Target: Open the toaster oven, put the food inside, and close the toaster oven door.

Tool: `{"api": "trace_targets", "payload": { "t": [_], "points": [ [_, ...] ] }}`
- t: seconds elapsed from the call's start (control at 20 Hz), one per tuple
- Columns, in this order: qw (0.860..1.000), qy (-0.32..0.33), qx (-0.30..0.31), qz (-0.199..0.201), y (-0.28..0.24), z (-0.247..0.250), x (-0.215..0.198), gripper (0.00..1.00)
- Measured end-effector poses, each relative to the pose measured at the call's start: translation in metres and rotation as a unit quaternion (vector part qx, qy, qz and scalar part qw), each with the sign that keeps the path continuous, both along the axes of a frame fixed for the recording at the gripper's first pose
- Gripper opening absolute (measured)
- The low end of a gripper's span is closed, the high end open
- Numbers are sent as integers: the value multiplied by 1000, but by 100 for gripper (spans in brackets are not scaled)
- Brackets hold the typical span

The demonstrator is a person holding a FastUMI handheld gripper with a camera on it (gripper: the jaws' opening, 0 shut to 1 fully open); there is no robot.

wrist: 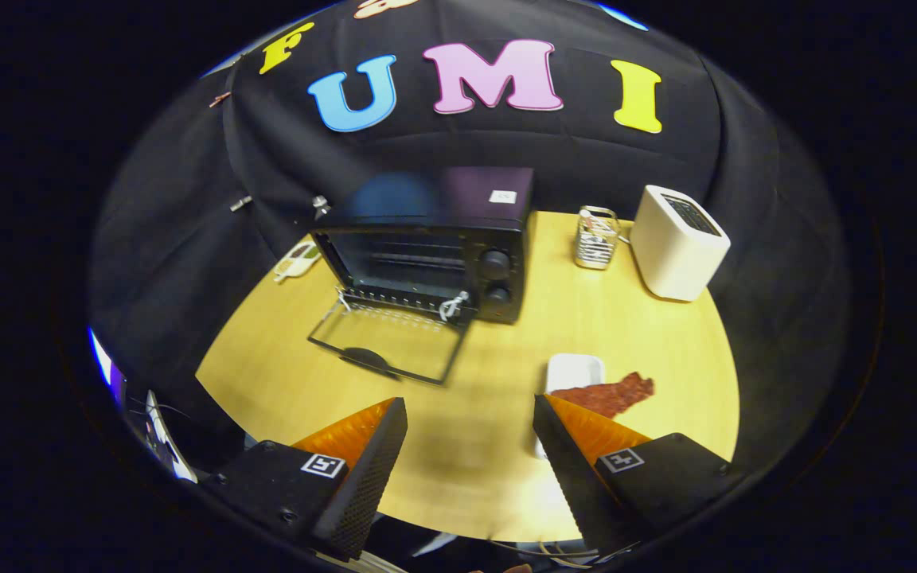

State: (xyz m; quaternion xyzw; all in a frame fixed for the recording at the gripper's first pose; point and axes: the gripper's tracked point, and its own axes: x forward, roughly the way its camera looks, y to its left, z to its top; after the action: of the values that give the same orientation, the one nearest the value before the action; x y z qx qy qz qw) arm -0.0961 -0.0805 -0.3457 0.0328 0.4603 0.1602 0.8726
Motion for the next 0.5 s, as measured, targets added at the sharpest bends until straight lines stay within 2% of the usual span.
{"api": "trace_targets", "payload": {
  "t": [0.2, 0.5],
  "points": [
    [999, 34, -10, -8, -64, -21, 8, 99],
    [994, 106, 27, -16, -119, -58, 40, 99]
  ]
}}
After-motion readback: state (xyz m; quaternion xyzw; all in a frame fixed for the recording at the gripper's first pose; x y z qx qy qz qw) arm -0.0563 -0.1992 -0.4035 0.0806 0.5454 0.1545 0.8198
